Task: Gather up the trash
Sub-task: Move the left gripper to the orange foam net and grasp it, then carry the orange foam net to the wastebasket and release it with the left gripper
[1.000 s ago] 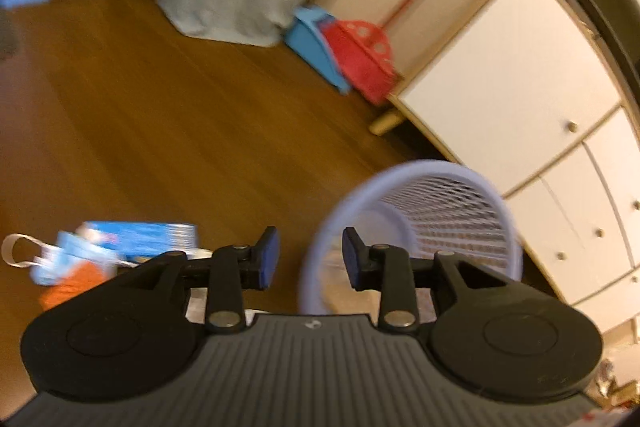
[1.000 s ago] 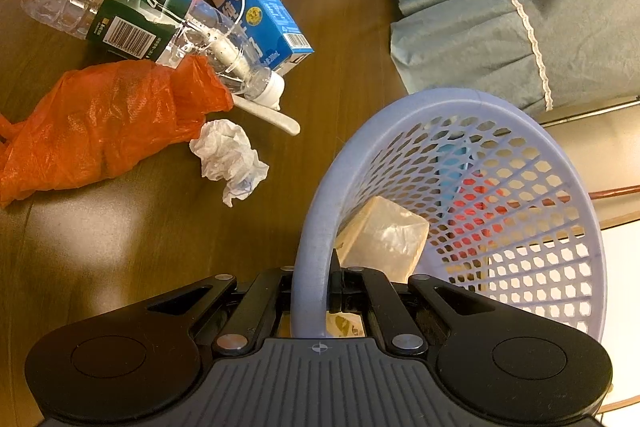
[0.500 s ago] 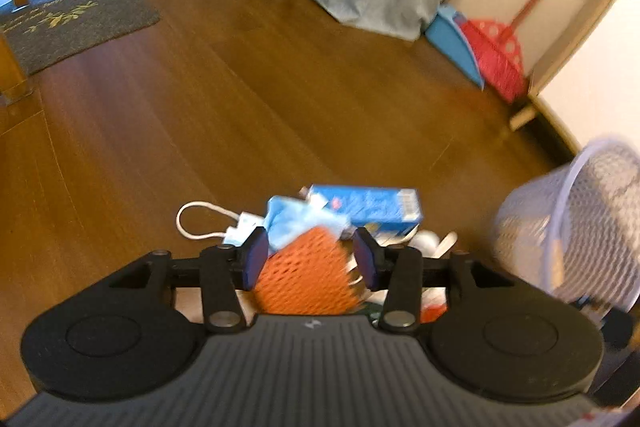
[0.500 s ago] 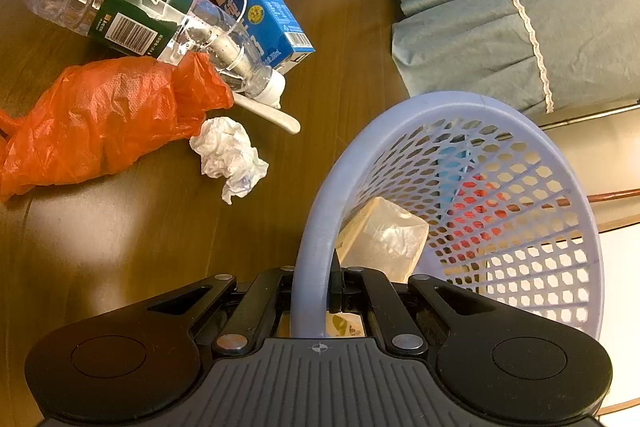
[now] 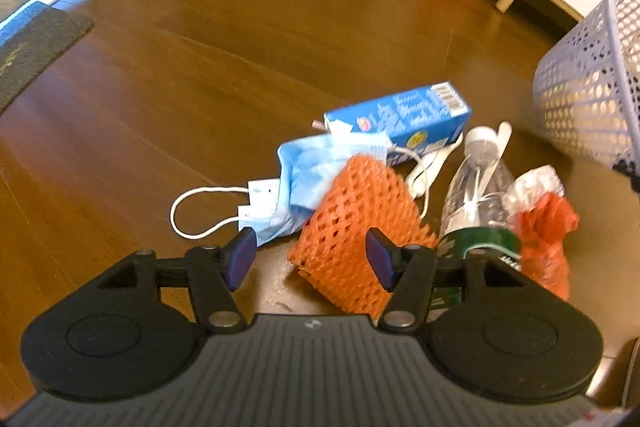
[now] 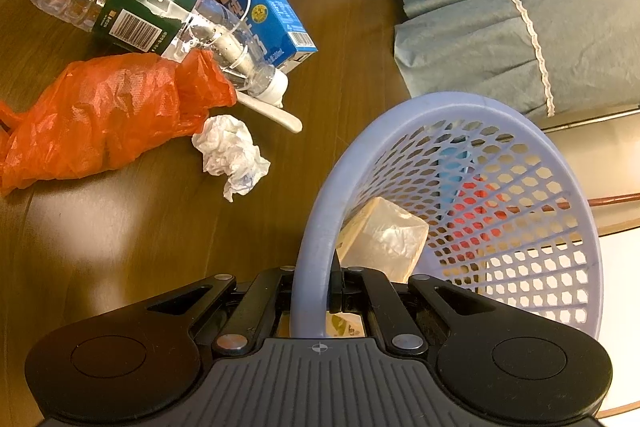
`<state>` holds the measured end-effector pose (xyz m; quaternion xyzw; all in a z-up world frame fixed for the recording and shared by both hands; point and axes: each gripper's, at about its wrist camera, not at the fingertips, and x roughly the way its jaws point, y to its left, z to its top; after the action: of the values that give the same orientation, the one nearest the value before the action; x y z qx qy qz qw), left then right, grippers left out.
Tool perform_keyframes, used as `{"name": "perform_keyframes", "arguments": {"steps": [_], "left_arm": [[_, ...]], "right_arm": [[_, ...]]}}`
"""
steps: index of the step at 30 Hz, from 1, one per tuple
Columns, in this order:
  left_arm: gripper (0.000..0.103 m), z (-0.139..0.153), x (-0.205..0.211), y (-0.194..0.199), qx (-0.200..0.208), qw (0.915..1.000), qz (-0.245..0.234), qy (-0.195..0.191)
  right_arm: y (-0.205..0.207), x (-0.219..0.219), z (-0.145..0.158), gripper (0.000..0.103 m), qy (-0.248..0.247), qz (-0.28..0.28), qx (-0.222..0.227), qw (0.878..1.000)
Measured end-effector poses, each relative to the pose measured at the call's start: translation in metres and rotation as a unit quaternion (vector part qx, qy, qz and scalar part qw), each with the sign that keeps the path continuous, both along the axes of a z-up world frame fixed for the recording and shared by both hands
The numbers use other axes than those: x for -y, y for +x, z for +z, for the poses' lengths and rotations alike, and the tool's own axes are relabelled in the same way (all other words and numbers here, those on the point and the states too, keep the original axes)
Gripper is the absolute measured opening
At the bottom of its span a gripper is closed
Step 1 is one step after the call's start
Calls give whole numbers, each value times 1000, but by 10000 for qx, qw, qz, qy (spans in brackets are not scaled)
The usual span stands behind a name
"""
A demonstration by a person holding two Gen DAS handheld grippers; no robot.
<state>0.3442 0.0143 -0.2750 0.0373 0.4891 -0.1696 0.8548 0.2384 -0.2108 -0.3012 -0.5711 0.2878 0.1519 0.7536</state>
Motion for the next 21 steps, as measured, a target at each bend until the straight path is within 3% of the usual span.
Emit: {"name": "perform_keyframes", "arguments": {"steps": [6, 11, 16, 21], "left_arm": [[37, -6, 3, 3, -100, 9999, -133, -28], [7, -4, 5, 0, -145, 9997, -200, 45], [5, 3, 0, -6, -172, 9998, -66, 16], [5, 26, -9, -16, -150, 9991, 311, -254]], "right_arm": [[0, 1, 0, 0, -1, 1, 0, 10000], [0, 2, 1, 0, -6, -3, -3, 10000], [0, 1, 1, 0, 4, -6, 1, 10000], [0, 3, 2, 0, 10, -11, 0, 10000]]}}
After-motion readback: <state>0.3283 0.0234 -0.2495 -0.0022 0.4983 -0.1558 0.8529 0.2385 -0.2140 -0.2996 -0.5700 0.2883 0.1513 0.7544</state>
